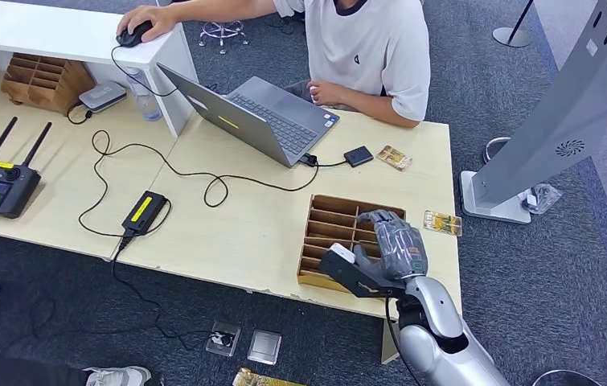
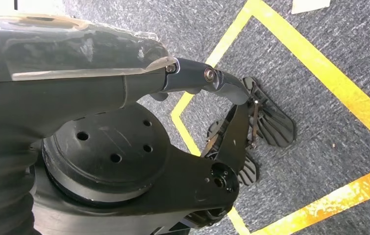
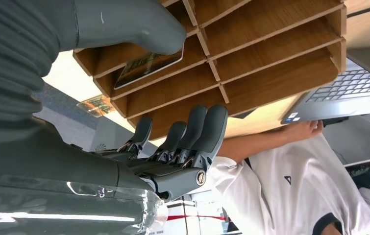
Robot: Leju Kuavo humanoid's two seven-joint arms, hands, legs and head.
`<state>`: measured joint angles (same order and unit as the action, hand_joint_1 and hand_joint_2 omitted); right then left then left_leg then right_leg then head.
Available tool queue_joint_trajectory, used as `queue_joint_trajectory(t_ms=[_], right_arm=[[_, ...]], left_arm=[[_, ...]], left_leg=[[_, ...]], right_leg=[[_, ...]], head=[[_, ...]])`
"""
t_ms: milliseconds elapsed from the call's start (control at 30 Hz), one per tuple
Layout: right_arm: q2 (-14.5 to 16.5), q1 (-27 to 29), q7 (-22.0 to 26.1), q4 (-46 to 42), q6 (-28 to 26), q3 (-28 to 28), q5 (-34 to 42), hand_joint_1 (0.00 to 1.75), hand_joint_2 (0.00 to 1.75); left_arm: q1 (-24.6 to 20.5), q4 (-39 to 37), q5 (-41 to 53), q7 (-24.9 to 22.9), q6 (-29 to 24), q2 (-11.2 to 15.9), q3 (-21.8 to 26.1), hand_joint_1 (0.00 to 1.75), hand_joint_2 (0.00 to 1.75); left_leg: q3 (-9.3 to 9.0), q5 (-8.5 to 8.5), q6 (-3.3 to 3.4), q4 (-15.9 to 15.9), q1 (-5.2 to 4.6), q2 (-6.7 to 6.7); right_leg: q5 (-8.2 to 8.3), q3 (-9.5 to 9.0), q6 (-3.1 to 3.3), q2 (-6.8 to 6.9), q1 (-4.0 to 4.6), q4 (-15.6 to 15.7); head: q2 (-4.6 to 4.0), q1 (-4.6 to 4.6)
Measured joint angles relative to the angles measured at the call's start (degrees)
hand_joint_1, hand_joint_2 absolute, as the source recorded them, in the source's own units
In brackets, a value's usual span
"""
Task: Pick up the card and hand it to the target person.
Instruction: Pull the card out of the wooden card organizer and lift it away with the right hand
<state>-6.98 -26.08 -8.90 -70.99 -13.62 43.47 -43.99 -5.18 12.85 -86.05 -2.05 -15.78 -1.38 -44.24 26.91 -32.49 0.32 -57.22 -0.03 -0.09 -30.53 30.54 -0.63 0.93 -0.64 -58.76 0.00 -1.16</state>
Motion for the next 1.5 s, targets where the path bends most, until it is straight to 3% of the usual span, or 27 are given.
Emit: queue_joint_trajectory(t_ms=[567, 1333, 1367, 1500], right_arm=[[0.94, -0.40, 2.39, 3.95, -0.21, -0.02, 0.39, 0.89, 1.75], [1.20, -0.94, 1.60, 7.47, -1.33, -1.64, 0.62, 0.87, 1.75], [1.16, -0.93, 1.55, 7.50, -1.33, -1.78, 0.58, 0.89, 1.75], [1.01, -0.91, 1.50, 7.51, -1.33, -2.48, 0.35, 1.48, 1.75]], left_arm=[[0.01, -0.02, -0.09, 0.00, -0.66, 0.00, 0.00, 0.00, 1.75], [0.02, -0.04, -0.09, 0.15, 0.22, 0.11, -0.03, 0.00, 1.75], [0.02, -0.04, -0.09, 0.15, 0.24, 0.13, -0.04, 0.00, 1.75], [0.03, -0.04, -0.09, 0.15, 0.26, 0.25, -0.04, 0.00, 1.75]], left_leg=[[0.00, 0.00, 0.00, 0.00, 0.00, 0.00], [-0.02, 0.00, 0.00, 0.00, 0.00, 0.00], [-0.02, 0.01, 0.00, 0.00, 0.00, 0.00], [-0.02, 0.01, 0.00, 0.00, 0.00, 0.00]], right_leg=[[0.00, 0.00, 0.00, 0.00, 0.00, 0.00], [0.00, 0.00, 0.00, 0.00, 0.00, 0.00], [0.00, 0.00, 0.00, 0.00, 0.00, 0.00], [0.00, 0.00, 0.00, 0.00, 0.00, 0.00]], head=[[0.00, 0.00], [0.00, 0.00], [0.00, 0.00], [0.00, 0.00]])
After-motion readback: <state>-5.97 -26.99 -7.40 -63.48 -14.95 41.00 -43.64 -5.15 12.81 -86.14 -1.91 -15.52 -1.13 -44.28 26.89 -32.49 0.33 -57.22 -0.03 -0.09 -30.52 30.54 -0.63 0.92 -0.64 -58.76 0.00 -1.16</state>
